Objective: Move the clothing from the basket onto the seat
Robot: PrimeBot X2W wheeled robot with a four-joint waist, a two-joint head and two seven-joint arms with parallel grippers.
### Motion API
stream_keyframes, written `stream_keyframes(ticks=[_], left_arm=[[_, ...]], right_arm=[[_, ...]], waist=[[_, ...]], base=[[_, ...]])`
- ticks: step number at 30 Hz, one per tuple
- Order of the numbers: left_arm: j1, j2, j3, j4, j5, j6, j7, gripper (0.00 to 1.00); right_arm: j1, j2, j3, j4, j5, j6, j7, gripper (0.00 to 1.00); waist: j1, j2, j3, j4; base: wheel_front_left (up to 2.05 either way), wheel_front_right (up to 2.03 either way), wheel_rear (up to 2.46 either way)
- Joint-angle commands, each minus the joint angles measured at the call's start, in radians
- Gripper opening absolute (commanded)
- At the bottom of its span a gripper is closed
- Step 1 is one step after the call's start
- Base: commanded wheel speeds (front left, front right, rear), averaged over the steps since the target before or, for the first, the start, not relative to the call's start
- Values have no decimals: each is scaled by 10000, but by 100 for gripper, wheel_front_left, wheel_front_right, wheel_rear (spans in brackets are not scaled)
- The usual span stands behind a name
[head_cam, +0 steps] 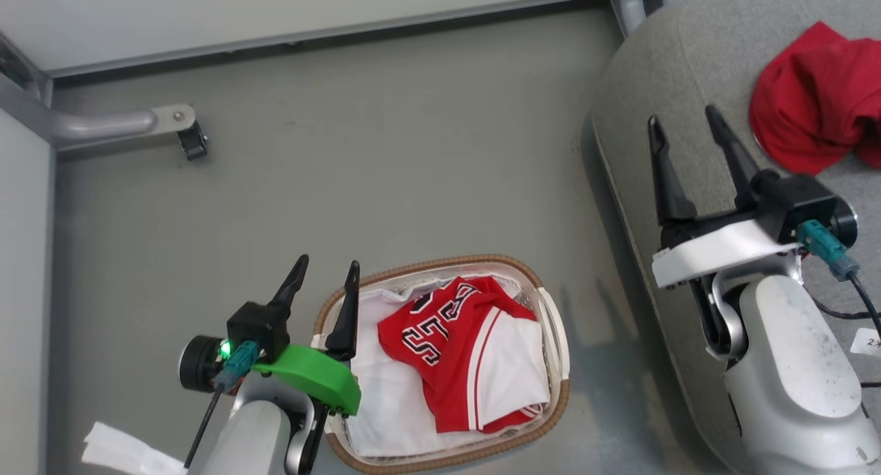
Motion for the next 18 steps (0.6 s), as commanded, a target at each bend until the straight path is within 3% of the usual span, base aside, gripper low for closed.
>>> stream_keyframes(ticks=[1, 11, 18], left_arm=[[-421, 39, -146, 134, -42, -54, -9, 100], [-2285, 60, -2054, 2574, -755, -65, -9, 100], [-3374, 82, -2848, 4286, -1183, -67, -9, 100]], right_arm=[[-277, 4, -99, -167, 71, -14, -15, 100], [-1314, 232, 95, -1200, 228, -14, -15, 100], [-1515, 303, 100, -1671, 252, -14, -15, 100]], waist=[[0, 41, 1277, -866], [0, 41, 3017, -2150], [0, 41, 3981, -2631]], base=[[0, 0, 0], [0, 0, 0], [0, 0, 0]])
